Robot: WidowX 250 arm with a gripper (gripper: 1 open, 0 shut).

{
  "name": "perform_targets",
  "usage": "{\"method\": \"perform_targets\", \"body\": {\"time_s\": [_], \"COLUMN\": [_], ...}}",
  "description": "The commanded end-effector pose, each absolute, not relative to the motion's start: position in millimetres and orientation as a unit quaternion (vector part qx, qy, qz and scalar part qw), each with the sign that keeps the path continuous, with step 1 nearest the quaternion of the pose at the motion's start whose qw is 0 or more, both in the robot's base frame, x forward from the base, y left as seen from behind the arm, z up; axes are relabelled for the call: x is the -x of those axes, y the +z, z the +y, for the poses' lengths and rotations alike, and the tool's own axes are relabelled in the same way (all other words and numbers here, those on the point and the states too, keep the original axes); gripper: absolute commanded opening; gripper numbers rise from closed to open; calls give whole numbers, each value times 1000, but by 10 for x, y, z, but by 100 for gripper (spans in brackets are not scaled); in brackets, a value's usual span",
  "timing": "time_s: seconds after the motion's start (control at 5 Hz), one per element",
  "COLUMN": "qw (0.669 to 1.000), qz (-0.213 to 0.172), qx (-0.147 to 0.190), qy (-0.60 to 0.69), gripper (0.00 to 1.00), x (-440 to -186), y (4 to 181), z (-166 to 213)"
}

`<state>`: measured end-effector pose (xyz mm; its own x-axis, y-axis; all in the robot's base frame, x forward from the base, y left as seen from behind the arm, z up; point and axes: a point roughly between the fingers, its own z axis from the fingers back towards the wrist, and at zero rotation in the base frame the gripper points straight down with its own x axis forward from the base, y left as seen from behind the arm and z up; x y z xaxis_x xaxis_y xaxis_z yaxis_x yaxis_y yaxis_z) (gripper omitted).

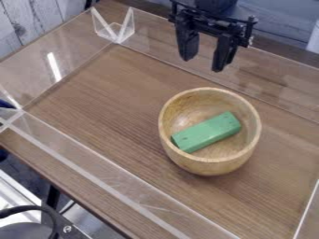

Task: Remove the green block from inside the brown bowl and put it on the table

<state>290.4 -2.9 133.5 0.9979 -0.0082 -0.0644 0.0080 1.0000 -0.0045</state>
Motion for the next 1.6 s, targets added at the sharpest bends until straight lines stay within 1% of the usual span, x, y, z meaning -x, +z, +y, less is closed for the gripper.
{"method": "perform_targets", "body": {"time_s": [0.0, 0.2, 0.4, 1.4], "qw": [999, 998, 997, 993], "qz": [43, 56, 60, 80], "qx": [0, -2, -2, -4], "qy": [-16, -38, -54, -91], "gripper": [100, 100, 100, 100], "x": [-2855, -2752, -2732, -2767], "y": [1241, 1072, 997, 751], "z": [-80, -149, -215, -375]}}
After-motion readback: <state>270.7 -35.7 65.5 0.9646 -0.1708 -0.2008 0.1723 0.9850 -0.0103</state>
